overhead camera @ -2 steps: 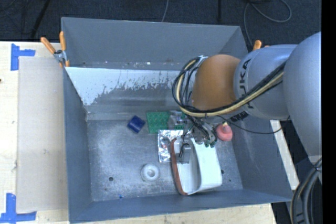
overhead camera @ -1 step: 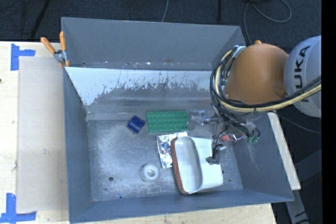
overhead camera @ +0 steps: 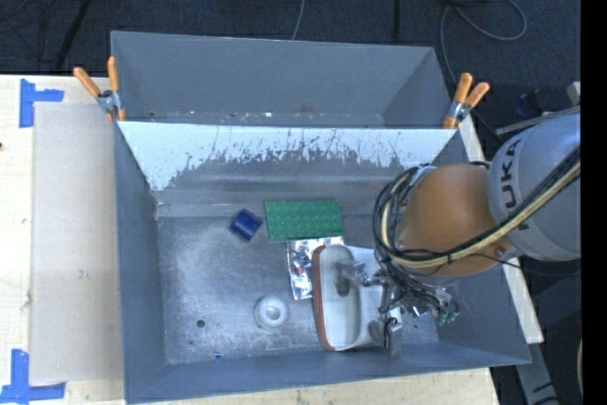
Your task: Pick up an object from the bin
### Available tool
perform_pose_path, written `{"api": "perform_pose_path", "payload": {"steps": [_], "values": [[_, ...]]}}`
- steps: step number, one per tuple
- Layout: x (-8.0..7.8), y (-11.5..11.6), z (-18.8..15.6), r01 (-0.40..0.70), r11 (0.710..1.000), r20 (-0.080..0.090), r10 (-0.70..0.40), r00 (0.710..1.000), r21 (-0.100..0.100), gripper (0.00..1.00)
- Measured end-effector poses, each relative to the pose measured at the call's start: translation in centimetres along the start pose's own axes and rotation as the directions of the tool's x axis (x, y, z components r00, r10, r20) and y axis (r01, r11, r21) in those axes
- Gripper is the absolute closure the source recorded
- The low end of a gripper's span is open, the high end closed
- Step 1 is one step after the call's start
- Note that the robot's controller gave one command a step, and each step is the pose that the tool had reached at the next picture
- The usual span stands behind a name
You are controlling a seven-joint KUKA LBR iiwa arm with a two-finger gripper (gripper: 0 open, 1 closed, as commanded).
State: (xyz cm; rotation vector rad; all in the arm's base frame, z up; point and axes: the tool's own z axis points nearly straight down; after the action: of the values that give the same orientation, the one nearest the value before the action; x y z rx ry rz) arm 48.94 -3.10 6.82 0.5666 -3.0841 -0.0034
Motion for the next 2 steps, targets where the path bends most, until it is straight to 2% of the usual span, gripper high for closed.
{"api": "perform_pose_path", "payload": {"steps": [1,2], "values": [[1.64,-0.96,-0.50,-0.279,0.960,0.023,0.279,0.960,0.004,0.00],[2.01,-0.63,-0.30,-0.276,0.961,0.006,0.276,0.961,-0.001,1.00]]}}
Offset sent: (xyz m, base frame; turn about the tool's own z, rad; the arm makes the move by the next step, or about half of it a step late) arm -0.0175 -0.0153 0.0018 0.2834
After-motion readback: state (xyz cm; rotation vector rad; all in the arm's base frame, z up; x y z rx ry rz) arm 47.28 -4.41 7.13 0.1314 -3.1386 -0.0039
